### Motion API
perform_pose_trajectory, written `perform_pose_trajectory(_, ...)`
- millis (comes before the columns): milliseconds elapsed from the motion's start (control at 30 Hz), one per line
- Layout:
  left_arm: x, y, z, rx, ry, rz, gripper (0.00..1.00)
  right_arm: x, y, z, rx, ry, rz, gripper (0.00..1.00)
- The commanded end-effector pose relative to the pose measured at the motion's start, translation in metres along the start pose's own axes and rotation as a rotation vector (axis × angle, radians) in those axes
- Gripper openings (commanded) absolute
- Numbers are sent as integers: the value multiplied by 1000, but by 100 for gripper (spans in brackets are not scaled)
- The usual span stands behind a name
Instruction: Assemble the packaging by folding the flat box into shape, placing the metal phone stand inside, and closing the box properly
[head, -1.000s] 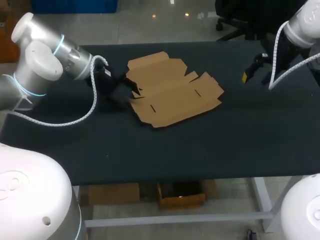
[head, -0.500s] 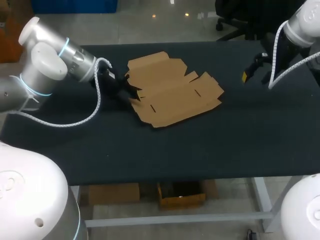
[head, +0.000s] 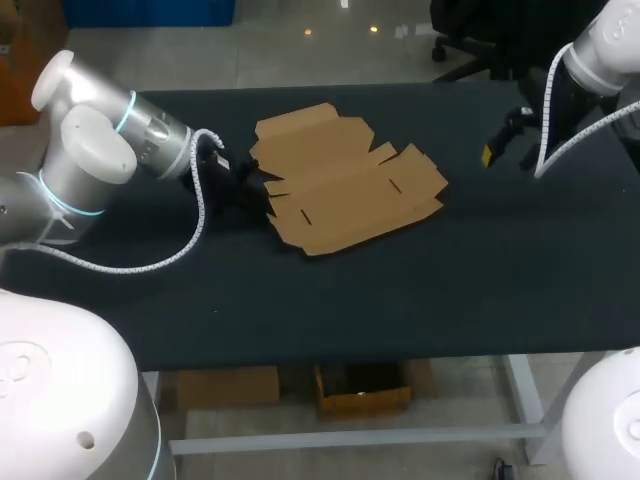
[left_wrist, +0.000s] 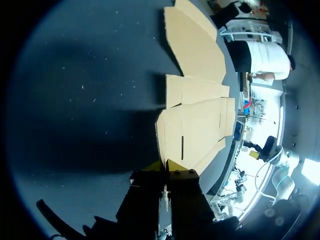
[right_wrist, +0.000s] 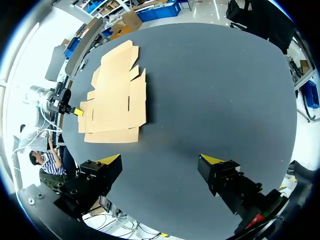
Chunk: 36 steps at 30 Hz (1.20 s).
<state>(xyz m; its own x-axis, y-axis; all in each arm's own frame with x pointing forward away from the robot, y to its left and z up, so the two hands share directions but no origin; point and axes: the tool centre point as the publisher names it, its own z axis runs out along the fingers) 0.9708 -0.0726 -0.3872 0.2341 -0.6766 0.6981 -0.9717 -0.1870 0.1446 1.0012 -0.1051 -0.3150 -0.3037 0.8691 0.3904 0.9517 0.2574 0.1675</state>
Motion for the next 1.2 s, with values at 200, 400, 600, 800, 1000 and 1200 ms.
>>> perform_pose_trajectory(200,3,-2,-9,-73,-55,36,0,-3,0,-2,4,8,5,100)
perform_pose_trajectory(400,3,0,-17,-124,-85,52,0,-1,-1,-1,6,8,5,100)
perform_pose_trajectory(600,-1,6,-20,-182,-124,74,0,0,-1,-2,8,7,4,100)
perform_pose_trajectory(800,-10,10,-23,-208,-138,99,0,3,0,-1,9,4,3,100)
perform_pose_trajectory(1000,-14,18,-27,-211,-163,150,0,6,-1,-1,7,3,2,100)
perform_pose_trajectory(1200,-19,25,-30,-215,-161,173,0,11,-4,-1,-16,5,-12,100)
